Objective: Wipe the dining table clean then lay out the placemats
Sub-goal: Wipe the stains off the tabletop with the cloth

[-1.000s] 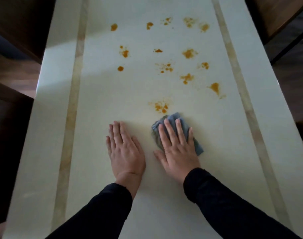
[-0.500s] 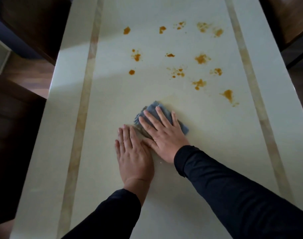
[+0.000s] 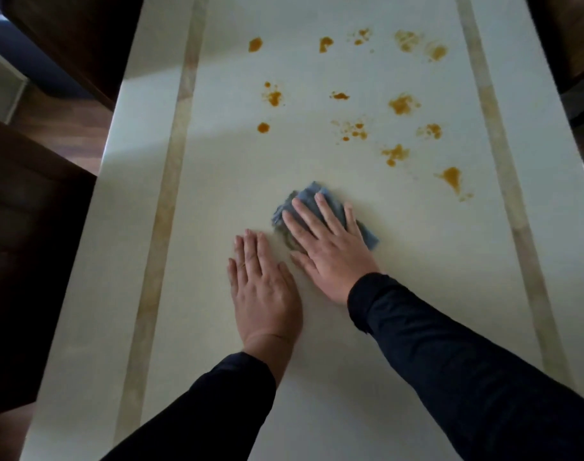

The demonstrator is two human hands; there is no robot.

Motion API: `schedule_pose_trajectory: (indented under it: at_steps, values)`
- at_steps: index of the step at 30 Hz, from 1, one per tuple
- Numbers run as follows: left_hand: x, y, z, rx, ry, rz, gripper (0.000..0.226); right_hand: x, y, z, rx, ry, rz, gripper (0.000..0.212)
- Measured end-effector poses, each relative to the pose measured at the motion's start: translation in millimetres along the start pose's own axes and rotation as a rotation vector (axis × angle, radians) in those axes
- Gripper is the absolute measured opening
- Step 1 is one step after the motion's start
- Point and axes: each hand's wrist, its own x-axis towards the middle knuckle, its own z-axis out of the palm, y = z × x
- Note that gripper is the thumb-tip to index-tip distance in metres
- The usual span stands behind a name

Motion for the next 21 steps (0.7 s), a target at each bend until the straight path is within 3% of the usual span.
schedule_pose_trajectory:
  at_steps: [3,7,11,17,21]
  values:
    - [1.1,1.0,0.3,-0.008,0.012,-0.002,0.059,-24.5,30.4,-0.3,-0.039,-0.042,-0.11,0.065]
    - [0.5,0.8,1.3,-0.006,0.014,0.002,0.058,-13.5,73.4,-5.8,0.012,-0.014,0.181,0.062]
    - [0.2,-0.5,1.9,-0.018,0.019,0.006,0.058,-7.0,47.9,-5.2,0.07,-0.017,0.394,0.065]
    - [1.5,-3.4,-4.6,-0.082,-0.023,0.025,0.06,-80.8,10.2,1.3,0.018,-0.088,0.077,0.067]
    - [6.6,-17.0,-22.9,-0.071,-0.067,0.107,0.057,-82.3,19.4,1.6,0.026,-0.088,0.107,0.065]
